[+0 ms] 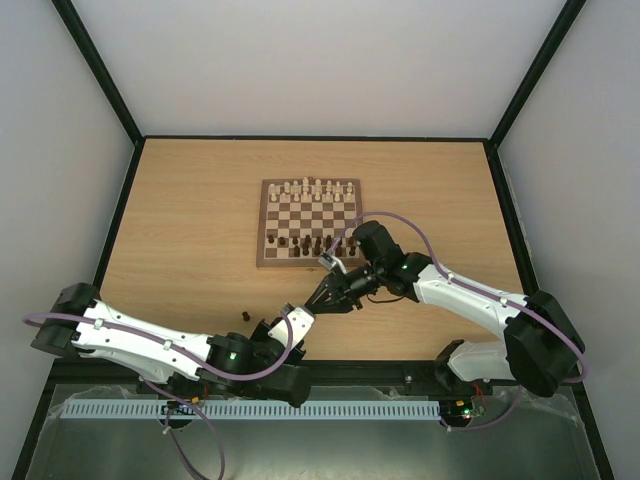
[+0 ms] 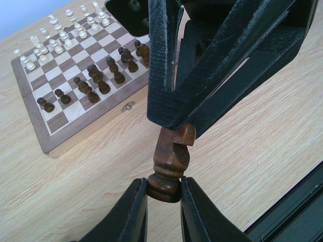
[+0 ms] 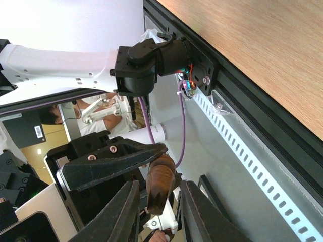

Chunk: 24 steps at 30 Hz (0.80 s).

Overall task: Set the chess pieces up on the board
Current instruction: Place the chess piece on the chessboard.

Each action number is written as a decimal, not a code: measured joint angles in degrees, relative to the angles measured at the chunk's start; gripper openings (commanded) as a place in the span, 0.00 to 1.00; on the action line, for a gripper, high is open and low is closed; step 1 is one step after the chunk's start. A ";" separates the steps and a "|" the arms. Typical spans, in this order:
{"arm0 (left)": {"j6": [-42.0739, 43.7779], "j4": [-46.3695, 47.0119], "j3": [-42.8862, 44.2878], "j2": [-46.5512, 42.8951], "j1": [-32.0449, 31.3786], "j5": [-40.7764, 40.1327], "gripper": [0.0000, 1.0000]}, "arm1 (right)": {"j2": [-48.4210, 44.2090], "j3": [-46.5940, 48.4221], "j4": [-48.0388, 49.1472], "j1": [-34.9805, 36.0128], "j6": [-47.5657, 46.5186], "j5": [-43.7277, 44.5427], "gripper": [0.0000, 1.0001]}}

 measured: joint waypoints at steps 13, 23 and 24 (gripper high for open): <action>-0.02 0.35 -0.17 -1.07 0.02 -0.04 0.10 | 0.04 1.07 -0.33 1.36 -0.76 0.11 0.18; -0.20 0.33 -0.59 -1.73 0.02 -0.07 0.22 | 0.37 1.73 -1.46 2.54 -1.46 1.38 0.06; -0.24 0.33 -0.63 -1.73 0.00 -0.04 0.30 | 0.37 1.79 -1.60 2.60 -1.55 1.53 0.06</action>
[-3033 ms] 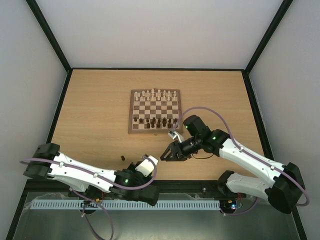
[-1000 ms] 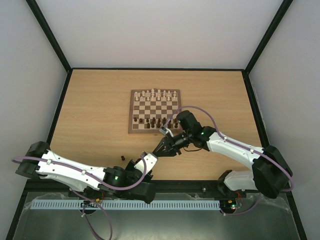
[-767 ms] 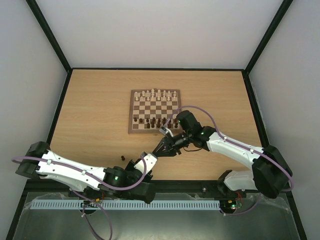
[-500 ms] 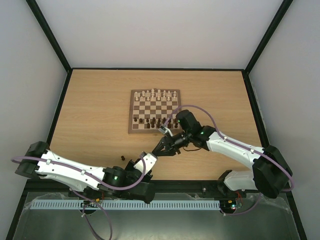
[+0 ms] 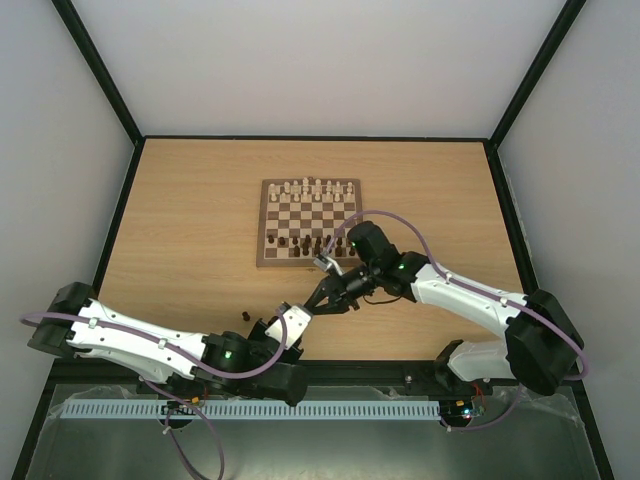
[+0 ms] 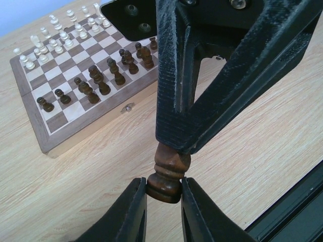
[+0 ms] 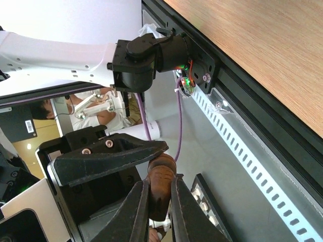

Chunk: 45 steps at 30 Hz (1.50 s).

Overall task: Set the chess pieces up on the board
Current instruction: Place the chess piece on the chessboard.

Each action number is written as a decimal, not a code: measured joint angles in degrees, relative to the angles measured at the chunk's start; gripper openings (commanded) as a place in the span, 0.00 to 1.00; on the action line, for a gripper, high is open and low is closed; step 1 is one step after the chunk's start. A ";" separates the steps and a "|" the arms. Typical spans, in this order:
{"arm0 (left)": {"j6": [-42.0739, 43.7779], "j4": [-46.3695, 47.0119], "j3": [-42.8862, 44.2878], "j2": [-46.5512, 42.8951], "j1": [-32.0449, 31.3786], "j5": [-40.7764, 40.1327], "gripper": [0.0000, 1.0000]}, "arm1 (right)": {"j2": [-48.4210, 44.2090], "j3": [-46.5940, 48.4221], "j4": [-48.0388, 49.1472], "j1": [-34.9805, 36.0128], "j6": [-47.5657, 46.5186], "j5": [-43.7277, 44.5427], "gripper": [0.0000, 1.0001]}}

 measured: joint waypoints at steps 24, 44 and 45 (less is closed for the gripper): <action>-26.03 -21.33 2.95 -20.85 1.51 -2.05 0.96 | 8.37 28.57 -30.73 4.00 -22.29 43.17 0.02; -33.44 -28.28 3.04 -28.55 4.22 -3.21 0.99 | 41.88 62.29 -48.11 13.57 -26.16 76.76 0.03; -33.14 -28.02 3.02 -28.63 4.22 -3.19 1.00 | 42.80 63.65 -48.30 13.57 -26.23 76.78 0.03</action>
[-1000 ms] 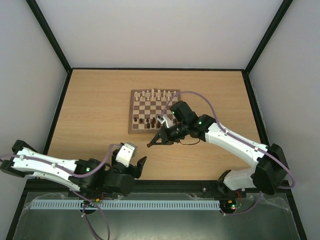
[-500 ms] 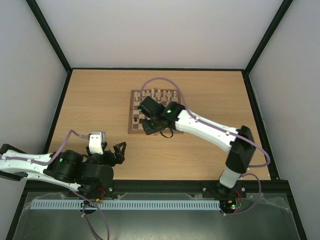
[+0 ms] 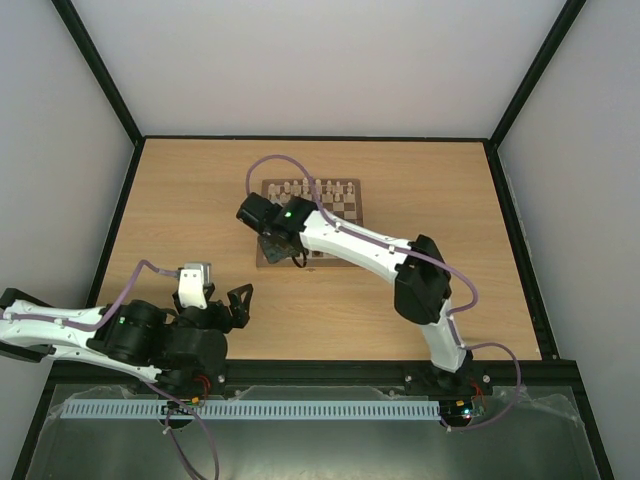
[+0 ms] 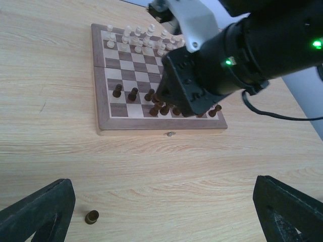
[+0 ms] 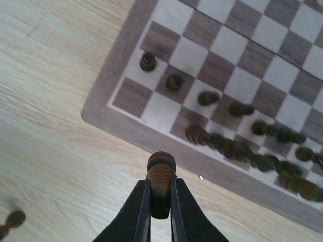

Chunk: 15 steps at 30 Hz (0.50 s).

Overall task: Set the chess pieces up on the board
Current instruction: Place the chess piece on the chessboard.

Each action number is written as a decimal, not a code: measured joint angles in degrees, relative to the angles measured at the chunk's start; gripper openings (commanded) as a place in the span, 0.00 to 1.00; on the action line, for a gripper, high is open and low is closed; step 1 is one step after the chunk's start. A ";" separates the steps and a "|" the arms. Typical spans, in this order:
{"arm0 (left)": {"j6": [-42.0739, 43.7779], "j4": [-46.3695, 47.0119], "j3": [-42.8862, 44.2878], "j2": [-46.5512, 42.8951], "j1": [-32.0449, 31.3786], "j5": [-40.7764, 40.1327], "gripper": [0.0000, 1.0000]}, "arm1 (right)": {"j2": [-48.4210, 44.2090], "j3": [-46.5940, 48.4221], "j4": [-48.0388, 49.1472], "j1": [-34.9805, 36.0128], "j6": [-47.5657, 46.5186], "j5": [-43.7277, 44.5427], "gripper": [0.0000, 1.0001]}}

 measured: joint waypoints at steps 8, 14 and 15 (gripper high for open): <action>0.92 1.25 -0.87 -1.99 0.00 0.07 1.00 | 7.98 7.34 -0.72 -0.07 -1.01 -1.01 0.04; 2.03 1.73 -1.33 -3.45 0.09 0.20 0.99 | 10.51 7.41 -0.72 -1.01 -1.36 -3.04 0.04; 2.19 1.81 -1.33 -3.43 0.09 0.20 0.99 | 10.51 7.41 -0.72 -1.25 -1.40 -3.34 0.04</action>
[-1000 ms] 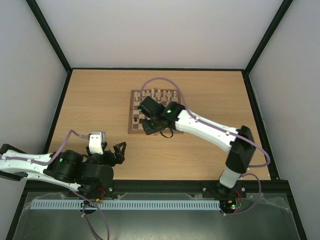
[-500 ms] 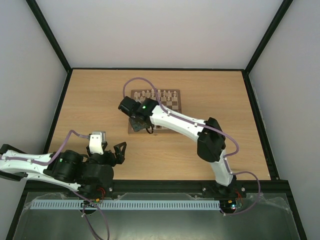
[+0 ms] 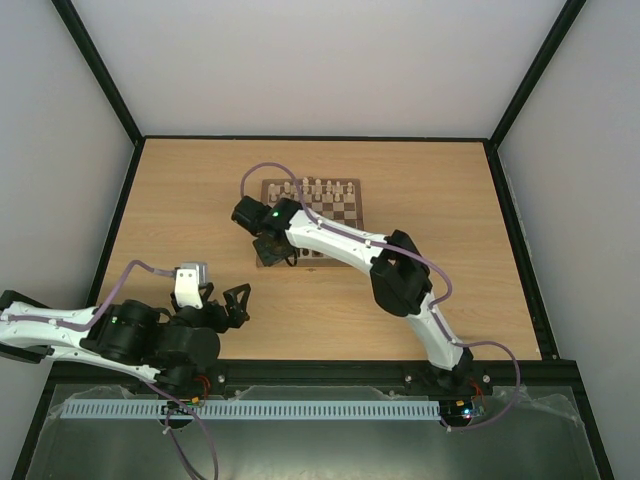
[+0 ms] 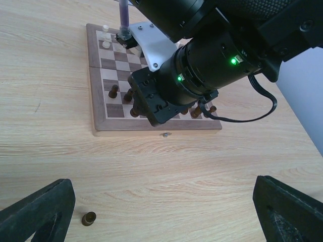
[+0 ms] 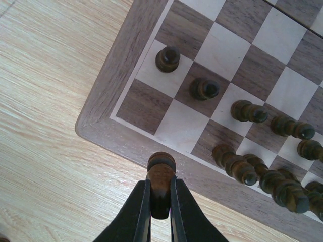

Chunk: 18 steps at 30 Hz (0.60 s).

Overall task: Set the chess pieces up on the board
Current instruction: Place the chess piece on the chessboard.

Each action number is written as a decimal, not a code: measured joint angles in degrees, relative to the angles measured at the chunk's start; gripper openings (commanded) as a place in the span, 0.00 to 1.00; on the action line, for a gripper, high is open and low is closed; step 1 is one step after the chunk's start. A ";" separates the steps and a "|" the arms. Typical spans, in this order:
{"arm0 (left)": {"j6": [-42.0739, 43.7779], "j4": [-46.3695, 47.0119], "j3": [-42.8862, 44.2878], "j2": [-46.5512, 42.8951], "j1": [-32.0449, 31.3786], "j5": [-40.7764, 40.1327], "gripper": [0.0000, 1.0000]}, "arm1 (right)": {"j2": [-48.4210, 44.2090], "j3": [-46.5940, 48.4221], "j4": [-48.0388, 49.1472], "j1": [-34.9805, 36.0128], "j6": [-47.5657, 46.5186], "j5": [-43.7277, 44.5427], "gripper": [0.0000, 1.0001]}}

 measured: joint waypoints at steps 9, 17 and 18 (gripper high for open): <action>1.05 0.57 0.00 -0.02 0.00 0.00 1.00 | 0.55 0.00 0.07 -1.95 -0.57 -1.66 0.04; 1.22 0.85 0.00 -0.02 0.00 0.00 1.00 | 1.95 -0.02 0.44 -2.69 -1.07 -2.86 0.05; 1.25 0.85 0.00 -0.02 0.00 0.00 0.99 | 1.99 -0.02 0.57 -2.71 -1.09 -2.99 0.05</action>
